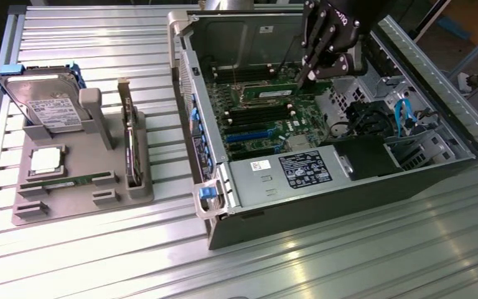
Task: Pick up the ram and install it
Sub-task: 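Pick up the ram and move it above insertion slot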
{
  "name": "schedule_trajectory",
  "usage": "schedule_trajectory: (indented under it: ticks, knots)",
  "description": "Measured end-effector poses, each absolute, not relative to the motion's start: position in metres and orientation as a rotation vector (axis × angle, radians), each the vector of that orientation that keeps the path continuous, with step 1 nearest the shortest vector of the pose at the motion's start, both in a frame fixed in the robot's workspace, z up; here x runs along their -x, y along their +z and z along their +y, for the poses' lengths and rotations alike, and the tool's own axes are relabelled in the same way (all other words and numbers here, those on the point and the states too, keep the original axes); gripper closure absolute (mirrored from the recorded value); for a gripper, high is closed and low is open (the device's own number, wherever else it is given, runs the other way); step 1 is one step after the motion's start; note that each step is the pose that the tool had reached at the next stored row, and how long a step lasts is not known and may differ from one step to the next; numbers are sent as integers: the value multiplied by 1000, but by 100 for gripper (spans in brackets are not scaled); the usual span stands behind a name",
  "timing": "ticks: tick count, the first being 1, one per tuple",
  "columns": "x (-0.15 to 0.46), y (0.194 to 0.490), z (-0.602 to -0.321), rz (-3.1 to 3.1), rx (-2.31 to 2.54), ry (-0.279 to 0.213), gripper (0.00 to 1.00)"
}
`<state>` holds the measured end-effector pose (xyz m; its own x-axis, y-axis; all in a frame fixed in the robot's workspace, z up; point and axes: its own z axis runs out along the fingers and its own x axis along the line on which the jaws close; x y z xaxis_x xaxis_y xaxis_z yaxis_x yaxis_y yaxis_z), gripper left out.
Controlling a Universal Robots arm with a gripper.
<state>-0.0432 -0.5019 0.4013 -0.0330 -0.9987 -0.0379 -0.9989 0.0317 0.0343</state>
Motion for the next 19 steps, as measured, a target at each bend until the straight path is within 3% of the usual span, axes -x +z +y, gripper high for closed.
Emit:
schedule_trajectory:
  ticks: [19]
  knots:
    - [43,399,-458,2254,2182,80,88]
